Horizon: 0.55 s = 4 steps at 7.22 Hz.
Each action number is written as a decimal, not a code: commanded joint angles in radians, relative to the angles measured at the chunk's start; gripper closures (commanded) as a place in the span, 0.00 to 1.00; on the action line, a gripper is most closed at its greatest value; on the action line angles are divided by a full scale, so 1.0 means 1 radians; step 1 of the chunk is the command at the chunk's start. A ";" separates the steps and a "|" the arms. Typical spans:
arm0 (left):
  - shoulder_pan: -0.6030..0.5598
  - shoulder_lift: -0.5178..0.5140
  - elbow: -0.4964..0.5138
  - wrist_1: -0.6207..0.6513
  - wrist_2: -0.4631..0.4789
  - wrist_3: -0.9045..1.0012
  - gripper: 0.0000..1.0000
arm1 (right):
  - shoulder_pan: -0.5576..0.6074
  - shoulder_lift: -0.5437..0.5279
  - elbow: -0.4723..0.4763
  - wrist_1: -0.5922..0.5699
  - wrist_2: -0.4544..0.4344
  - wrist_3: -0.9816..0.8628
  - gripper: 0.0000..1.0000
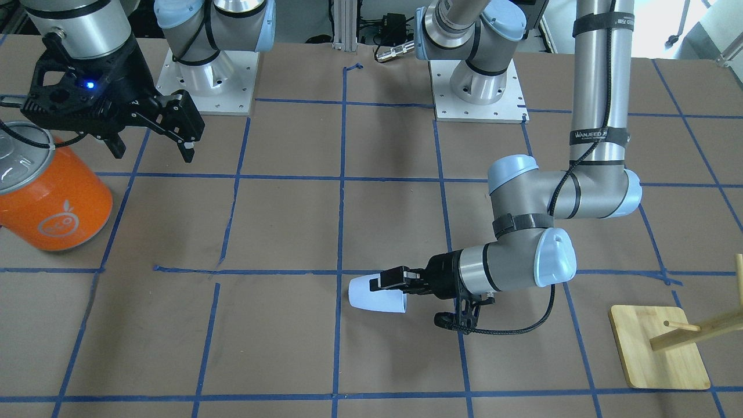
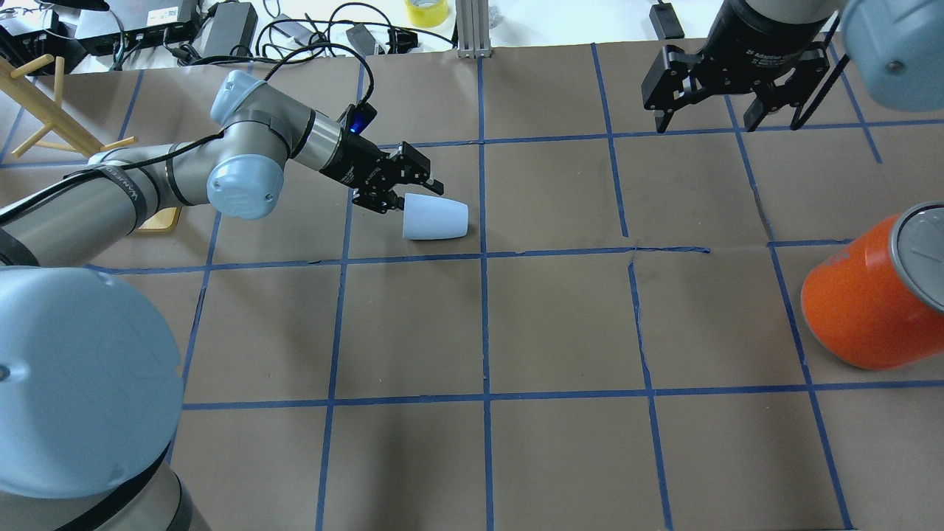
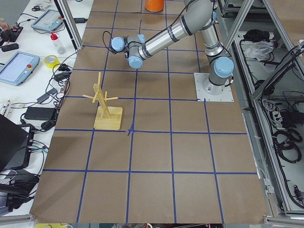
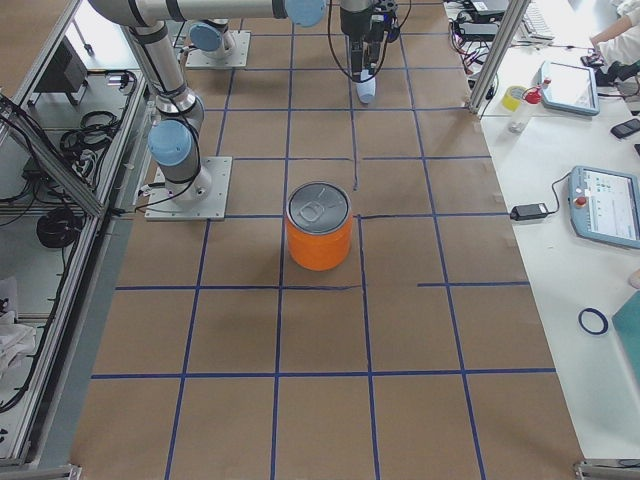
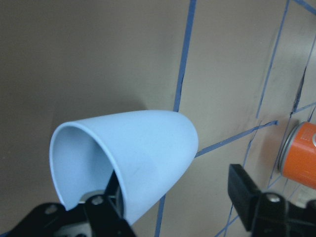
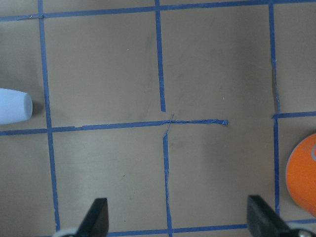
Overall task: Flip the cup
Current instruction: 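Grasp the lying white cup at its rim with the left gripper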
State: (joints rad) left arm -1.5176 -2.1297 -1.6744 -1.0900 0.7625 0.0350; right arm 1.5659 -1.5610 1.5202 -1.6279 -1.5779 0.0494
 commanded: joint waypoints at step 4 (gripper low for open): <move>-0.009 0.055 0.021 0.004 0.026 -0.064 1.00 | -0.001 -0.004 0.006 0.013 -0.019 -0.003 0.00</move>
State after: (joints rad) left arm -1.5206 -2.1095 -1.6700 -1.0875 0.7501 0.0085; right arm 1.5651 -1.5712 1.5252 -1.6132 -1.5924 0.0508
